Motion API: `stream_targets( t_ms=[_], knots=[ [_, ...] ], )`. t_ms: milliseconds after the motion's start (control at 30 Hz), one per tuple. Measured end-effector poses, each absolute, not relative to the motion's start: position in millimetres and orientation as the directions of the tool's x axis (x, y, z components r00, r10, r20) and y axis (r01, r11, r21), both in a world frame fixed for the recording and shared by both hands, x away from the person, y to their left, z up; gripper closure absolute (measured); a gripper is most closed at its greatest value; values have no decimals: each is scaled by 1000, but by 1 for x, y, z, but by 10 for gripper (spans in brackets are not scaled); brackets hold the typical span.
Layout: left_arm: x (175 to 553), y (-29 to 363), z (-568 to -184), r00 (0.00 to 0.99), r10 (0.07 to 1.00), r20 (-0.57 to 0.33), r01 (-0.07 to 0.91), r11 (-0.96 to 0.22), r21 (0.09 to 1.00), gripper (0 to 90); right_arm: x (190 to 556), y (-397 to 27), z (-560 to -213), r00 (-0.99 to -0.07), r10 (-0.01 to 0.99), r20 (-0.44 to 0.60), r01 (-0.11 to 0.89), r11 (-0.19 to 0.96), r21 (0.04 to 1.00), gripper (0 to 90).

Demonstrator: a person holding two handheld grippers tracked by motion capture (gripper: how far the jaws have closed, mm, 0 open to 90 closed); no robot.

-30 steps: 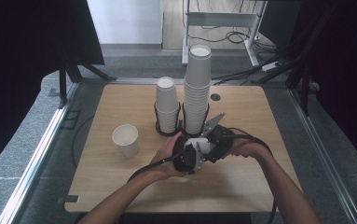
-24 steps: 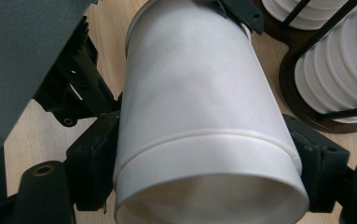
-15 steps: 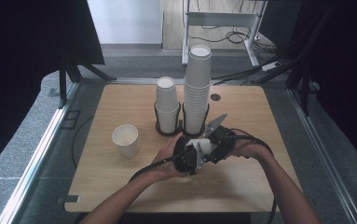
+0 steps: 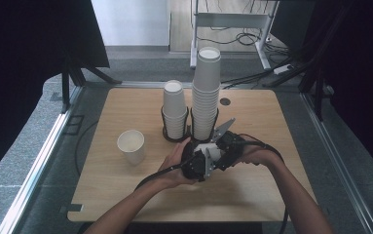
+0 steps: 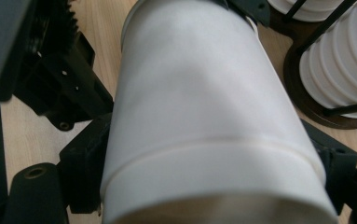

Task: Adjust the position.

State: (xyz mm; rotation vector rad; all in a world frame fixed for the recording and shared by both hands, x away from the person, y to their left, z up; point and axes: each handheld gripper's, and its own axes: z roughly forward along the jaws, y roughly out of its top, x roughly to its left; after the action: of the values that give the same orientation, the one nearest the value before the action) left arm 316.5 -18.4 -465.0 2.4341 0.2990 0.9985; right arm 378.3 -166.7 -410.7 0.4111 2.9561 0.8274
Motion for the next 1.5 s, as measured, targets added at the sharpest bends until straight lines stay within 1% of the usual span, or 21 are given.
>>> stream_targets(
  t_ms=[167, 267, 333, 367, 433, 467, 600, 767, 1033, 1300, 1500],
  knots=[
    [317, -18, -465, 706, 383, 596, 19, -851, 525, 118, 379, -167, -411, -966, 256, 26, 232, 824, 517, 194],
    [319, -17, -464, 720, 384, 578, 30, -850, 526, 95, 379, -168, -411, -968, 249, 15, 220, 821, 527, 204],
    [319, -17, -466, 736, 394, 550, 40, -837, 546, 48, 379, -170, -411, -968, 252, 14, 221, 817, 532, 206],
    [319, -16, -465, 739, 385, 553, 44, -847, 530, 25, 379, -171, -412, -966, 260, 15, 227, 815, 532, 207],
    [317, -16, -468, 736, 411, 537, 57, -829, 557, 9, 379, -174, -414, -964, 263, 25, 234, 809, 539, 207],
    [317, -15, -467, 739, 404, 539, 63, -838, 542, 5, 379, -175, -415, -965, 262, 23, 232, 807, 543, 207],
    [313, -14, -466, 747, 411, 523, 61, -826, 561, 3, 377, -179, -422, -959, 283, 24, 248, 796, 552, 207],
    [307, -12, -459, 732, 409, 544, 41, -824, 565, 3, 377, -184, -426, -950, 310, 27, 268, 772, 577, 207],
    [297, 2, -453, 727, 456, 513, 51, -781, 623, 4, 377, -192, -428, -934, 356, 22, 286, 711, 642, 207],
    [295, 20, -458, 756, 509, 411, 123, -727, 676, 26, 377, -194, -431, -904, 427, 11, 309, 636, 707, 207],
    [294, 29, -460, 754, 549, 361, 165, -691, 704, 42, 377, -192, -430, -890, 455, 25, 319, 583, 747, 206]
  ],
)
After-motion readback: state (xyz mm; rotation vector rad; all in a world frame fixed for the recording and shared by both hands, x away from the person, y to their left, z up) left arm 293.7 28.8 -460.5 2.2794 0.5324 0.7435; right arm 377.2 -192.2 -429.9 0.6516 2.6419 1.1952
